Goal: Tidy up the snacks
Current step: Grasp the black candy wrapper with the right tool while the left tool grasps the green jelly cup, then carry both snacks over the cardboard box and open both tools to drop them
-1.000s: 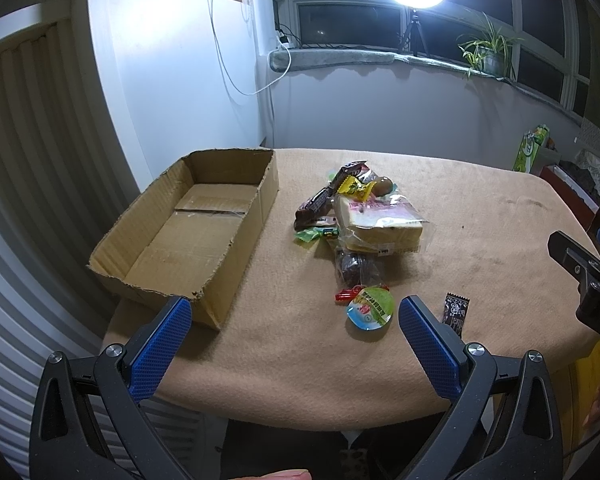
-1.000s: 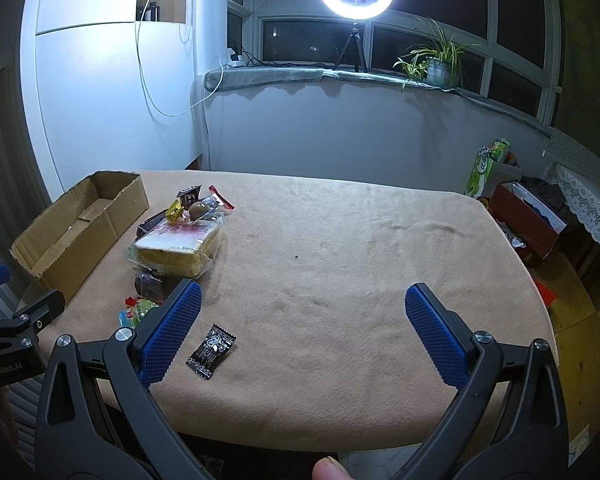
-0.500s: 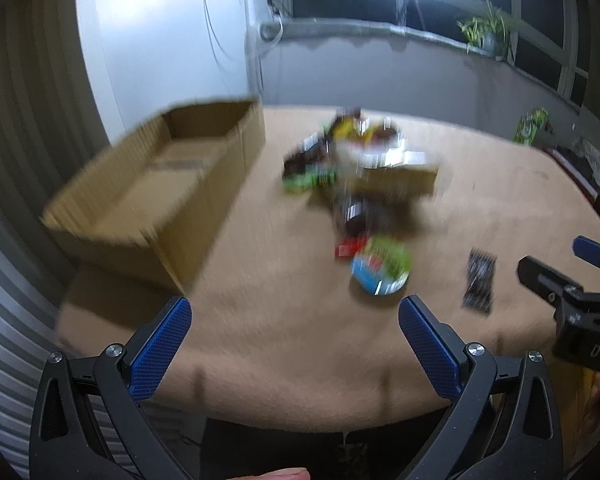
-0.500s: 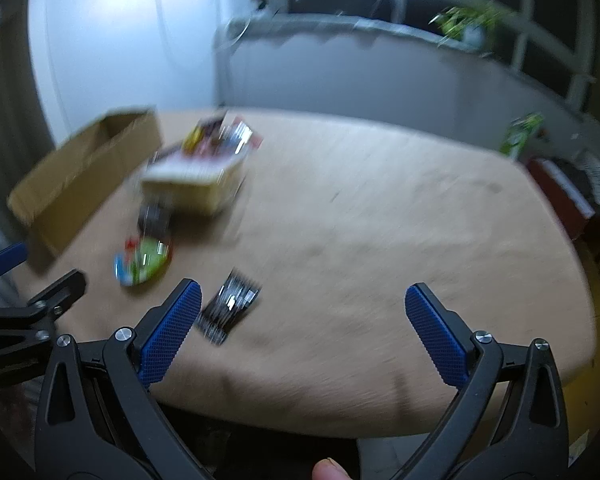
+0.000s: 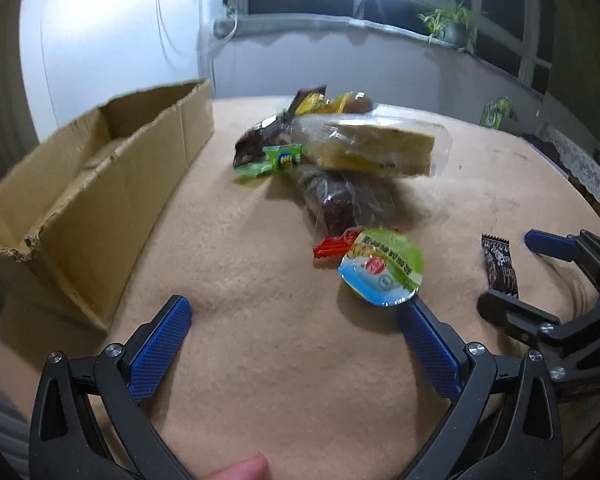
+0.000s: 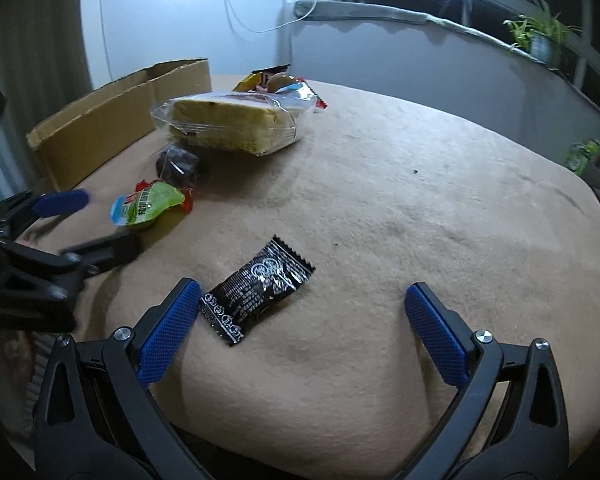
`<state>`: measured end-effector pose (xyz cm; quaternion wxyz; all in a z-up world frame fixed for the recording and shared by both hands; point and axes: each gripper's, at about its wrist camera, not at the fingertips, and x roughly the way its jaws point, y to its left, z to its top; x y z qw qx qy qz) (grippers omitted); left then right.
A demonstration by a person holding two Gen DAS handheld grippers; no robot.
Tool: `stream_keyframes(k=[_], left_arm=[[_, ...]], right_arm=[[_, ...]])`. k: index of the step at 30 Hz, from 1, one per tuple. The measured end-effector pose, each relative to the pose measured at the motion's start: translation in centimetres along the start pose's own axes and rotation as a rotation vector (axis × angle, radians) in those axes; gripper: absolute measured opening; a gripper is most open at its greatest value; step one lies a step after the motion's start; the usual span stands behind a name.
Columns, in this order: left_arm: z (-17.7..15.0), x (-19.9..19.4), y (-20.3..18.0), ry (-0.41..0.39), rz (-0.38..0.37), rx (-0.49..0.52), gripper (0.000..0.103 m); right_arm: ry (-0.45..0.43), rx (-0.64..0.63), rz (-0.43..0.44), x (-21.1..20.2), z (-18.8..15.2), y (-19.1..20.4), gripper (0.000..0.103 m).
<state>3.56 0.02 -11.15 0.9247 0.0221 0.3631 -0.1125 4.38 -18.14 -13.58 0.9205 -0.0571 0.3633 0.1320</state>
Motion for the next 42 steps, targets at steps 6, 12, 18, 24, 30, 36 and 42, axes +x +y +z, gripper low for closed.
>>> stream_keyframes(k=[6, 12, 18, 24, 30, 36, 42], left_arm=[[0.6, -0.9, 0.2, 0.025, -0.068, -0.006, 0.102], [0.7, -0.5, -1.6, 0.017, -0.061, 0.058, 0.064], [1.0, -0.2, -1.7, 0.018, -0.087, 0.05, 0.029], [0.9, -1.2, -1.0, -0.005, -0.104, 0.015, 0.029], [1.2, -2.9, -0.5, -0.04, -0.12, -0.007, 0.029], [2.4, -5.1, 1.1, -0.095, -0.109, -0.051, 0.029], [4.2, -7.4, 3.8, -0.148, -0.072, -0.084, 0.029]], right_arm=[[-0.017, -0.004, -0.002, -0.5, -0.1, 0.3, 0.093], [-0.05, -0.038, 0.036, -0.7, 0.3, 1.3, 0.058], [-0.061, -0.021, 0.053, -1.1, 0.1, 0.5, 0.042], [-0.074, -0.003, 0.067, -1.4, -0.1, 0.1, 0.041], [-0.085, 0.048, 0.073, -1.8, 0.1, -1.1, 0.034], [-0.083, 0.062, 0.056, -1.9, 0.7, -1.6, 0.034], [-0.115, 0.062, 0.028, -3.1, 2.5, -1.9, 0.033]])
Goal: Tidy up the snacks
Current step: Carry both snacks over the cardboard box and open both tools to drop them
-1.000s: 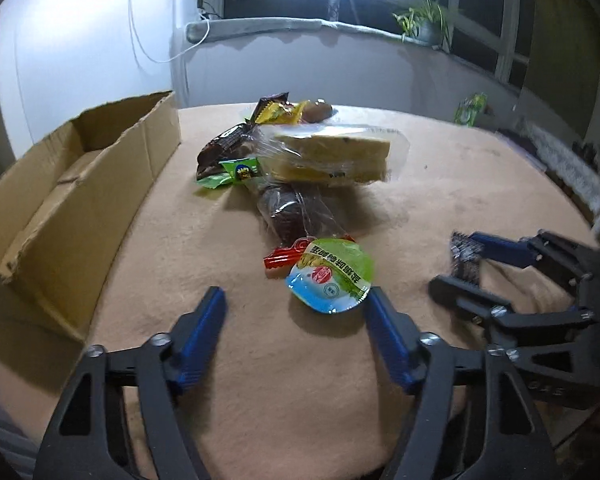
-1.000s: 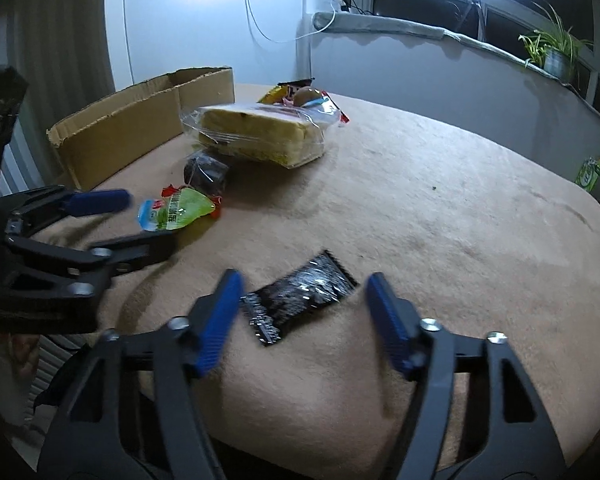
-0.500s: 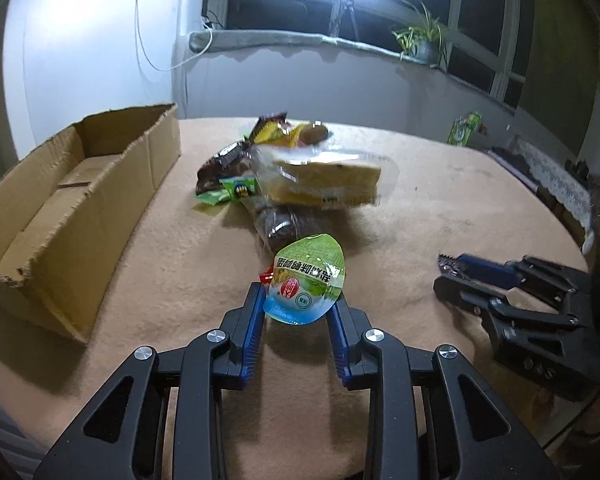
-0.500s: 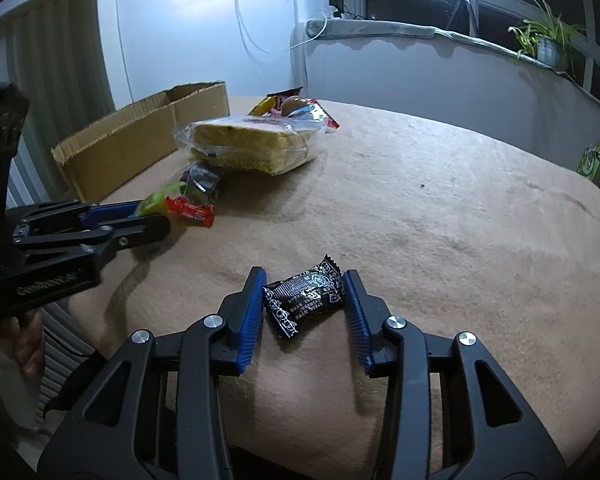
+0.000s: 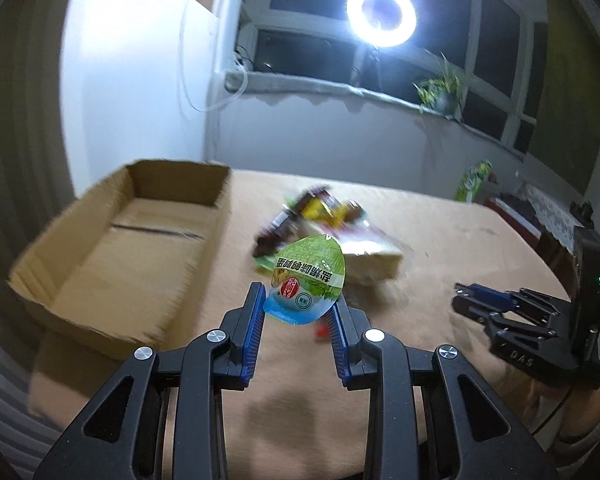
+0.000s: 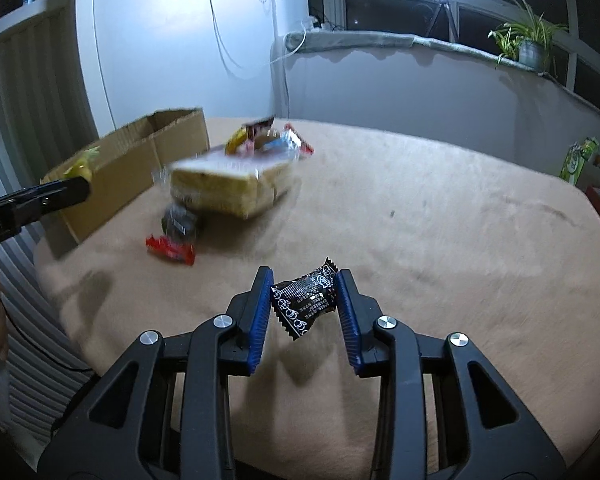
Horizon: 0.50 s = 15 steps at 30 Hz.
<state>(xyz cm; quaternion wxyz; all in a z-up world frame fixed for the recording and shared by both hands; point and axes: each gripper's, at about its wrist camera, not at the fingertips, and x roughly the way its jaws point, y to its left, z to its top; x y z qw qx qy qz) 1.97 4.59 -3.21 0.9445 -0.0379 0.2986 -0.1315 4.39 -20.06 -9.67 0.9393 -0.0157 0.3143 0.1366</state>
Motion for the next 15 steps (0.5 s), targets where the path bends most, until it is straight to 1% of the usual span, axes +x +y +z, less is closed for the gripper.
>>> stream_keyframes(k=[3, 7, 11, 15], left_arm=[[1.1, -0.7, 1.9, -0.024, 0.033, -0.022, 0.029], [2.0, -1.5, 4.9, -0.045, 0.085, -0.055, 0.029], [2.8, -1.7, 8.2, -0.057, 0.128, -0.102, 0.029], [2.9, -1.4, 10.6, -0.057, 0.161, -0.129, 0.029]], right_arm=[[-0.026, -0.01, -0.004, -0.6, 1.9, 0.6, 0.034], [-0.069, -0.035, 0.037, -0.8, 5.3, 2.8, 0.033], [-0.117, -0.098, 0.095, -0.1, 8.9, 6.7, 0.034], [-0.14, -0.145, 0.185, 1.6, 11.9, 11.2, 0.034]])
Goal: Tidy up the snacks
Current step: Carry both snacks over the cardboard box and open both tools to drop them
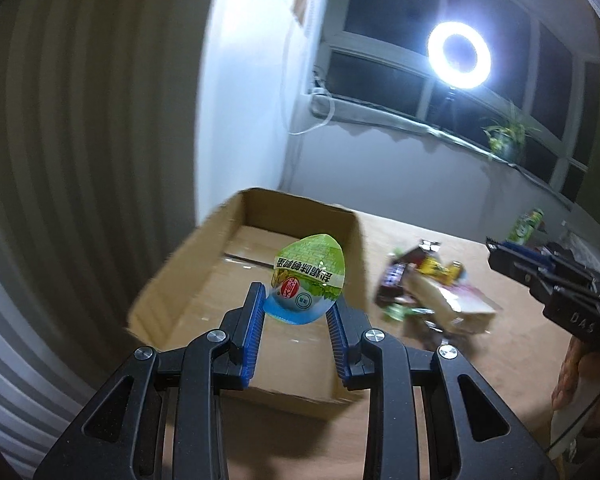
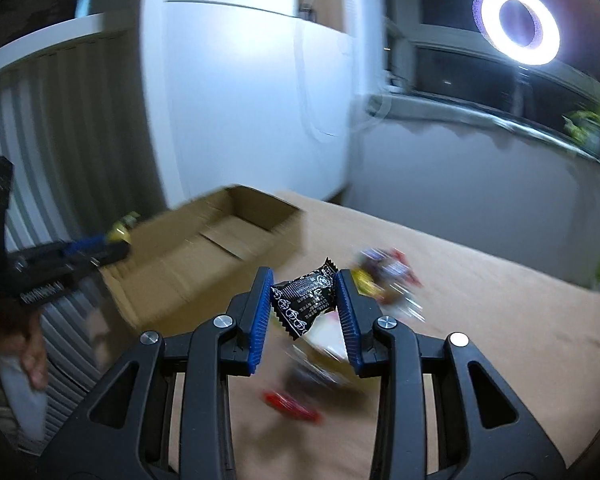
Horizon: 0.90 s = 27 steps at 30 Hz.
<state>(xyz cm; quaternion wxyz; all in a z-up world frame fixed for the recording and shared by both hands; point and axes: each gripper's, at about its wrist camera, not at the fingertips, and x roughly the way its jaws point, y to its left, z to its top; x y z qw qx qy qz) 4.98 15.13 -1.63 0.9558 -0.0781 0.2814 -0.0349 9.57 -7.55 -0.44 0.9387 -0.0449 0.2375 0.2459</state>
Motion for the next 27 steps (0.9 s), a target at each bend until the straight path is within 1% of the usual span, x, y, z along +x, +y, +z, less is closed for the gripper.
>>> stream_keyframes(k=[5, 7, 9, 10, 11, 12, 13, 14, 15, 16, 21, 27], left_arm=[[0.1, 2.2, 3.1, 0.028, 0.039, -0.049, 0.029], [-0.1, 3.3, 4.1, 0.05, 0.047, -0.068, 0.029], [-0.3, 4.0, 4.7, 0.064, 0.055, -0.084, 0.03], [-0.4, 4.2, 4.8, 0.067, 0.061, -0.088, 0.038], [-0.5, 4.5, 4.9, 0.07, 0.07, -0.091, 0.046], [-0.5, 4.4, 4.8, 0.063, 0.075, -0.093, 0.06], [-0.6, 4.2, 4.9, 0.047, 0.08, -0.097, 0.068], [-0.6, 4.0, 5.0, 0.034, 0.083, -0.099, 0.069], [-0.6, 3.9, 5.0, 0.03, 0.083, -0.101, 0.069], [-0.6, 3.8, 5.0, 0.029, 0.081, -0.104, 0.069], [-0.6, 3.1, 4.9, 0.016, 0.09, -0.118, 0.069], [-0.8, 0.9, 4.0, -0.003, 0.089, -0.114, 0.07]], right_arm=[[0.007, -0.065, 0.113, 4.8, 2.9, 4.9, 0.034], [0.022, -0.082, 0.144, 7.0, 3.4, 6.5, 0.034], [0.061, -0.095, 0.179, 9.5, 3.6, 7.9, 0.035], [0.103, -0.104, 0.192, 11.0, 3.4, 8.5, 0.036], [0.127, -0.108, 0.198, 12.3, 3.1, 8.9, 0.04], [0.124, -0.103, 0.191, 12.6, 2.8, 9.0, 0.043], [0.111, -0.097, 0.186, 12.5, 2.4, 9.0, 0.051], [0.095, -0.09, 0.18, 12.3, 2.2, 8.9, 0.058], [0.088, -0.086, 0.172, 12.0, 2.0, 8.7, 0.061], [0.084, -0.077, 0.162, 11.8, 1.8, 8.4, 0.067], [0.078, -0.045, 0.124, 10.0, 1.3, 6.8, 0.068], [0.09, -0.028, 0.098, 7.0, 0.0, 5.8, 0.068]])
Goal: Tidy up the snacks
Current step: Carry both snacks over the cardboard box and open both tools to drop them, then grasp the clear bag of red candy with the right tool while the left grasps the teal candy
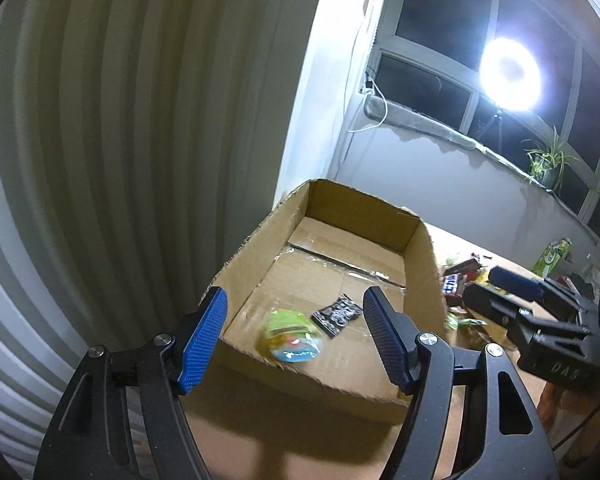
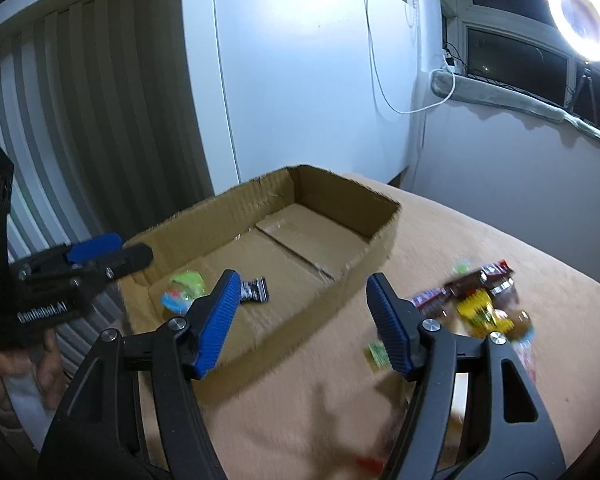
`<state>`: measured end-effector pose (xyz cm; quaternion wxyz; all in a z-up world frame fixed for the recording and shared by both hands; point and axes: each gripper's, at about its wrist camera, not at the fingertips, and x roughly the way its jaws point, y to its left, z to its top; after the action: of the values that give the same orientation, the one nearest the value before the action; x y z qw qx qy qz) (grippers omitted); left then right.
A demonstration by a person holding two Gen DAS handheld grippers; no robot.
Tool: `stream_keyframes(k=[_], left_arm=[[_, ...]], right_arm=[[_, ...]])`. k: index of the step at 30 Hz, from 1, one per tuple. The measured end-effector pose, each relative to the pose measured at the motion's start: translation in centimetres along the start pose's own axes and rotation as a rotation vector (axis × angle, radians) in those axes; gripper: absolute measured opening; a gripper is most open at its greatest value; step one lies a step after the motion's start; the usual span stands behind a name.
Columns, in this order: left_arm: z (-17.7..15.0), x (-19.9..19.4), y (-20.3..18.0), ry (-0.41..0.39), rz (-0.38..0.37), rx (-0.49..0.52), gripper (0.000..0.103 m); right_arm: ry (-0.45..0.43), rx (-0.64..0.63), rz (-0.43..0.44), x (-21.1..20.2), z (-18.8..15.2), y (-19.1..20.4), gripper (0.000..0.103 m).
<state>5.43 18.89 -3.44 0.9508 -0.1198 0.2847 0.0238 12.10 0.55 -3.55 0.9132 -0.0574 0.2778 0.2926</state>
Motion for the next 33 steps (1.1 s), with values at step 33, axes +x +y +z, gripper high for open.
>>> stream_keyframes(k=[33], left_arm=[[-4.9, 0.8, -12.9, 0.154, -0.149, 0.184, 0.074]], right_arm=[[0.159, 0.152, -0.071, -3.8, -11.6, -7.1, 0.068]])
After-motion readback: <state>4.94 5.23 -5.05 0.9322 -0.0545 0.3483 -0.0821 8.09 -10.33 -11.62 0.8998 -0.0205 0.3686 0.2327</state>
